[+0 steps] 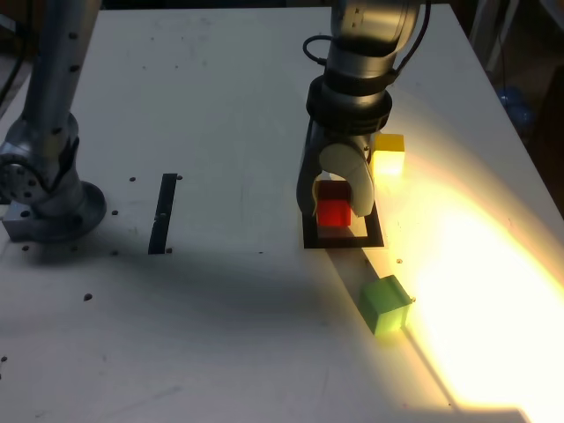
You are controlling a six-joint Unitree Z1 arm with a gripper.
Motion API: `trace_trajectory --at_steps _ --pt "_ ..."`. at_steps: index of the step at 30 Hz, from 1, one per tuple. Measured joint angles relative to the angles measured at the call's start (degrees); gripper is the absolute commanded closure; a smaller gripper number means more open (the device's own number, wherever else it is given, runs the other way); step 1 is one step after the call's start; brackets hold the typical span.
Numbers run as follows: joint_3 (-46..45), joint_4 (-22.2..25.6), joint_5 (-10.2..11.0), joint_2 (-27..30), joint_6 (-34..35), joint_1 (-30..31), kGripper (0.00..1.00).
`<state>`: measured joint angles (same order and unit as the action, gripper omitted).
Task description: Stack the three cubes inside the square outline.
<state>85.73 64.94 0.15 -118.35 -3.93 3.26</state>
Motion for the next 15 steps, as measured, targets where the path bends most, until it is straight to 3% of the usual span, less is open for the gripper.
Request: trace_trajectory --at_steps 2,4,11,15 --pt "-0.7 -0.5 -0.2 -0.1 -0.5 0.0 0.03" --pt "-1.0 -0.8 -0.3 -0.2 -0.7 0.0 0.01" --pt "-1.0 -1.1 -0.1 -0.2 -0.7 0.0 0.01" --pt "-1.2 -1.3 1.3 1.4 0.0 0.0 0.01"
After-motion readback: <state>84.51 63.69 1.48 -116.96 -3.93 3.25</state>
